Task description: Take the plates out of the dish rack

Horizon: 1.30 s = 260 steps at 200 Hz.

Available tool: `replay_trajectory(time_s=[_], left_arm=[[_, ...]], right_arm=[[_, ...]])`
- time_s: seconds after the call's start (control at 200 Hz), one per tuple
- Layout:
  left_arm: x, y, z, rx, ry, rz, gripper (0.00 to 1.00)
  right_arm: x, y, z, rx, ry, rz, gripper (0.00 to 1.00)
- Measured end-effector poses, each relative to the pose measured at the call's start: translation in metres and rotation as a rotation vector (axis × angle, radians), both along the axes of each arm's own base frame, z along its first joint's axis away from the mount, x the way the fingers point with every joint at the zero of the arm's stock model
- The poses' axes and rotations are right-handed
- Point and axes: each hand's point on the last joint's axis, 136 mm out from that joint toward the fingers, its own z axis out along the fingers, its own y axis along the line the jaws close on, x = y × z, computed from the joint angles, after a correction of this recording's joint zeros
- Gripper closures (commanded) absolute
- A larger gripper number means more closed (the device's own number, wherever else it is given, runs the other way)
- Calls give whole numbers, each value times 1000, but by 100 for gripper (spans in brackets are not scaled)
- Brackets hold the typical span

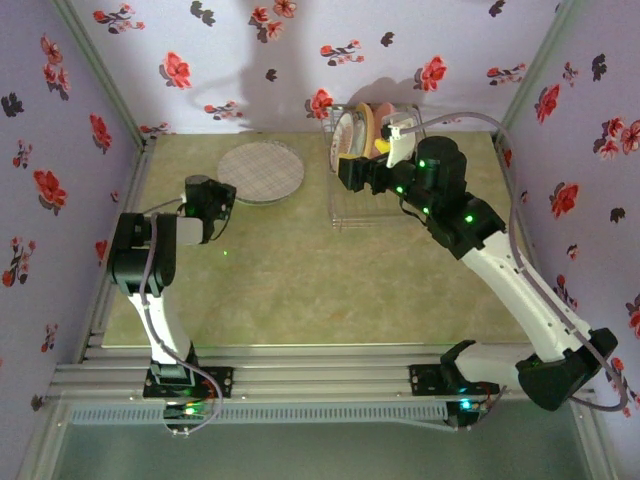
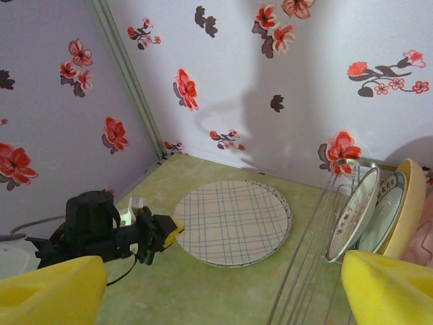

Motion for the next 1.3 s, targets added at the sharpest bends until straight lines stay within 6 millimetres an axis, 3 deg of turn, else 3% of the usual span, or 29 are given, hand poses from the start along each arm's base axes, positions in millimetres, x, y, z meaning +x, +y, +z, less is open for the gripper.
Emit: replay_trajectory(time_s=[0.705,1.04,1.3], left_arm=[[16,-10,11,-15,19,-60,79],[14,-12,-1,8,102,-102,52],[13,-13,1,47,163,-131,44]], right_arm=[[2,1,-2,-4,6,0,9],[2,1,-3,-4,6,-4,9],[2,1,-2,-4,6,-4,9]])
